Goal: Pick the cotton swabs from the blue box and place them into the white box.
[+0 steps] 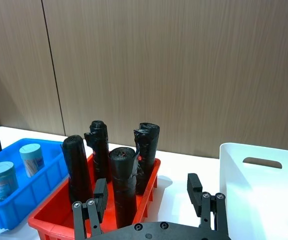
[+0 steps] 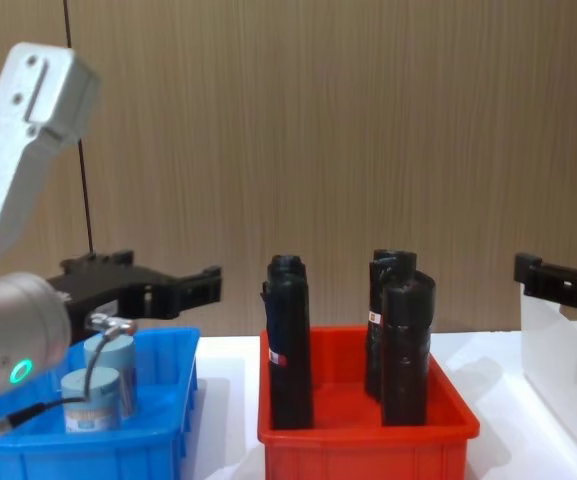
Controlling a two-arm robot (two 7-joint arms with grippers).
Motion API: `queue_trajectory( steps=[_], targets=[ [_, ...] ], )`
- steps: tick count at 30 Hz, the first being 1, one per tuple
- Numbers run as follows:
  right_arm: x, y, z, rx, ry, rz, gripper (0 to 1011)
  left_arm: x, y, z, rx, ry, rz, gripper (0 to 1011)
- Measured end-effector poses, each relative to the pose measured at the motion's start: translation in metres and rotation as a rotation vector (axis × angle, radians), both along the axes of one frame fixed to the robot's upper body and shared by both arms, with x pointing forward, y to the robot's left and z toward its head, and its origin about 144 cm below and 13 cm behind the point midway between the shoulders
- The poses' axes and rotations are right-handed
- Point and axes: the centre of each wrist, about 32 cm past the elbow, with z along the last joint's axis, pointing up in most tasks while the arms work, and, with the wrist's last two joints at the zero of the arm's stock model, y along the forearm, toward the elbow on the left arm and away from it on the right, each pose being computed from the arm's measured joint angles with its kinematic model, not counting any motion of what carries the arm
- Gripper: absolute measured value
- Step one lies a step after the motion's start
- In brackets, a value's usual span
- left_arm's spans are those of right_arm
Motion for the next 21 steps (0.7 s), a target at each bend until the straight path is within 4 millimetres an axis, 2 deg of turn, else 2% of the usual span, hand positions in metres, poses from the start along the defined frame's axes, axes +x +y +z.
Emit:
queue_trajectory(
  steps=[21],
  targets=[
    [0.000,0.000,0.000,0.000,0.000,0.000,1001,0.011,0.030,-0.014,-0.113,0.138,0.144,1004]
  ],
)
